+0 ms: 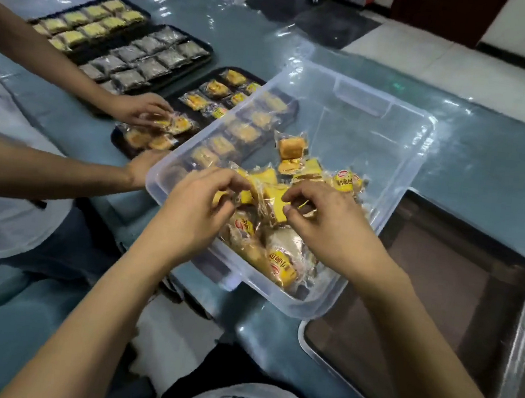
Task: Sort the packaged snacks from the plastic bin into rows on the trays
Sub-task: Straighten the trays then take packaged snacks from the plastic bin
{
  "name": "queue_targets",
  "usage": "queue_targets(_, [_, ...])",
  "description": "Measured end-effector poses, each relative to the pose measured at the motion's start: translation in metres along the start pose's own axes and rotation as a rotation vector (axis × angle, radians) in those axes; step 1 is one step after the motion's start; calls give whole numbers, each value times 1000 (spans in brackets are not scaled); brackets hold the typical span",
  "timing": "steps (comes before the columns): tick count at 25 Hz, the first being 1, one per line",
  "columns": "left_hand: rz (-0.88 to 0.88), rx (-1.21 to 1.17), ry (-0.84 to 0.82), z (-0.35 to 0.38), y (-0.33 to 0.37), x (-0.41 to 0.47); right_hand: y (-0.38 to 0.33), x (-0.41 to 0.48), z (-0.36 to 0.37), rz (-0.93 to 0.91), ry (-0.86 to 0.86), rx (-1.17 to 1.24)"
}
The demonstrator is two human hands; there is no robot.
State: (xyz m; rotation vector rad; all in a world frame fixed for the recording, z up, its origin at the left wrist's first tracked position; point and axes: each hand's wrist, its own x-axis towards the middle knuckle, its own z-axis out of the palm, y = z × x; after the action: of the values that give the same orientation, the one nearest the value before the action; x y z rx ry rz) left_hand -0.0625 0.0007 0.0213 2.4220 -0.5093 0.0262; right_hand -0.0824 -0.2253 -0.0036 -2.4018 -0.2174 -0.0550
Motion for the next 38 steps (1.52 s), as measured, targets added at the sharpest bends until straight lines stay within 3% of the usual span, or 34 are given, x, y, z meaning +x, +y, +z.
queue_targets(5, [74, 9, -135, -1, -42, 50, -14, 33, 25, 197, -416, -149])
queue_targets(8, [107, 14, -195, 0, -61, 69, -23, 43, 40, 323, -584, -90])
queue_targets(12, [222, 254, -357, 4, -81, 96, -33, 49, 57, 423, -769, -143])
queue_targets(18, [200, 384, -673, 16, -94, 110, -33, 40, 43, 561, -694, -89])
queue_targets(20, [177, 426, -732, 20, -99, 111, -31, 37, 35, 615, -639, -171])
queue_targets(22, [159, 424, -772, 21, -101, 112, -29, 35, 35, 637, -689, -283])
queue_targets(27, [191, 377, -803, 16, -97, 113, -24, 34, 47, 619, -761, -373])
queue_targets(34, [273, 493, -811, 25, -94, 114, -10, 30, 53, 673, -750, -344])
queue_targets(38, [385, 367, -784, 22, -71, 113, -6, 30, 54, 678, -738, -352])
